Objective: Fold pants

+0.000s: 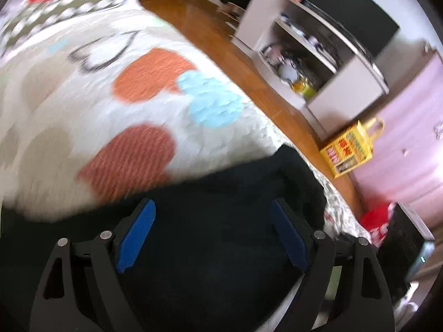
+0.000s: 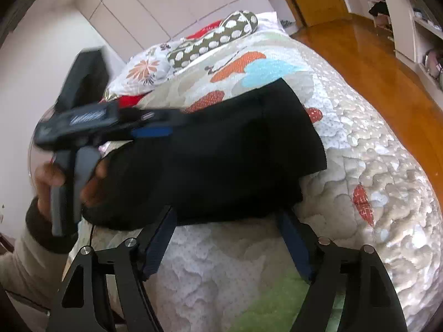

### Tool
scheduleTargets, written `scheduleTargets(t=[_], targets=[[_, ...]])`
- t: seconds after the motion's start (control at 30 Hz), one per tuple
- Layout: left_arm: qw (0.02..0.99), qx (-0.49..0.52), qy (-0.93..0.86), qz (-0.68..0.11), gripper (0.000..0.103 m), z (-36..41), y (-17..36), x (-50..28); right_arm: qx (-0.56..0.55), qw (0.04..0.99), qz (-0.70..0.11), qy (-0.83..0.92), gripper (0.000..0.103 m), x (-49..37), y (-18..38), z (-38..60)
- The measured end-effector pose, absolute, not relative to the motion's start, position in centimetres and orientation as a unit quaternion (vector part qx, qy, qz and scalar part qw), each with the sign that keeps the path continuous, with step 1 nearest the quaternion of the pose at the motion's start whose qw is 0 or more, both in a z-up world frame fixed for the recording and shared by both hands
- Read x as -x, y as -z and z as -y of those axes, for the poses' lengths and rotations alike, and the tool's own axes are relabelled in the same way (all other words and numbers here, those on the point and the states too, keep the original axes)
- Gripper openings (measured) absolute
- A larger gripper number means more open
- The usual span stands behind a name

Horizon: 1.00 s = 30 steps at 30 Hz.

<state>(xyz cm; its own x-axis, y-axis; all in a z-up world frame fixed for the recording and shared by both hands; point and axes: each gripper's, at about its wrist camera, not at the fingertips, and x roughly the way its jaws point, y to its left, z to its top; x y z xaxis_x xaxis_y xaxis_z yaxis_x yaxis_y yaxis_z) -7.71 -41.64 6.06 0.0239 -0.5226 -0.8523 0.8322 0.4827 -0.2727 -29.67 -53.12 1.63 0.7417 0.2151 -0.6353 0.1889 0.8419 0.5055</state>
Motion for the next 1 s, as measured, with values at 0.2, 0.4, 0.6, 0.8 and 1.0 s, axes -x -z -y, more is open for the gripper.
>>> scheduleTargets(t=[0.2, 0.4, 0.6, 0.8, 1.0], targets=[[0.663, -0.228, 0.513, -0.494, 0.086, 46.6, -4.1, 9.5, -0.315, 0.890, -0.329, 0.003, 0.081, 29.6, -1.3, 53.6], [0.660, -0.246, 0.536, -0.466, 0.075, 47.5, -3.7, 10.7, -0.340, 0.885, -0.318, 0.012, 0.077, 29.5, -1.0, 54.0], [0.653, -0.181, 0.548, -0.491, 0.030, 45.9, -4.4, 8.7, -0.371, 0.877, -0.306, 0.017, 0.015, 29.1, -0.8, 55.4], [0.693, -0.087, 0.528, -0.484, 0.034, 39.6, -9.8, 5.7, -0.223, 0.933, -0.284, 0.001, 0.015, 27.5, -8.2, 51.0], [0.785, 0.039, 0.397, -0.473, 0.083, 23.2, -13.8, 1.4, -0.098, 0.950, -0.275, -0.113, 0.013, 22.6, -12.4, 41.9]])
